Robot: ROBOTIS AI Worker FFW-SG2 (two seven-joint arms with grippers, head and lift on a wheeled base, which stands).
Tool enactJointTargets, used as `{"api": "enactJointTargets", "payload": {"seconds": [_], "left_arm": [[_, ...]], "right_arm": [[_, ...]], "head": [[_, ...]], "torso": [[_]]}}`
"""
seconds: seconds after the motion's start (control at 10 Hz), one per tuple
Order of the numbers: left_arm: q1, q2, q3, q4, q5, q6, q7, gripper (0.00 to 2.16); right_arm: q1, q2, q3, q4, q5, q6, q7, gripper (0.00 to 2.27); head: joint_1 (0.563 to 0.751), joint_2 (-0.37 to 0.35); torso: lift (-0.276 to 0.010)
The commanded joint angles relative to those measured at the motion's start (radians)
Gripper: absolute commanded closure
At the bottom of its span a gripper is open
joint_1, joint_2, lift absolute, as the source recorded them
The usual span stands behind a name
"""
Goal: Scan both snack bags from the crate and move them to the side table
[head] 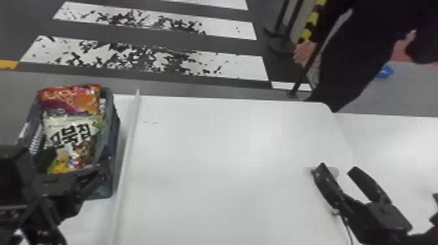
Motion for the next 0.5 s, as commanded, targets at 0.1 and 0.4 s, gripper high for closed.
{"api": "enactJointTargets", "payload": {"seconds": [0.1,0.4], "left_arm": [[-0.094,-0.013,0.044,0.041,0.061,0.158,0.012,0.09],[-0.166,-0.010,0.104,0.084,0.098,0.198,-0.002,0.10]], "right_arm": [[0.000,-0.003,-0.003,-0.009,0.000,0.000,0.005,0.12],[0.007,-0.004,-0.006,-0.017,0.000,0.000,0.008,0.12]], "head": [[0.695,-0.148],[0.695,-0.110]], "torso": [[-0.029],[-0.029]]}}
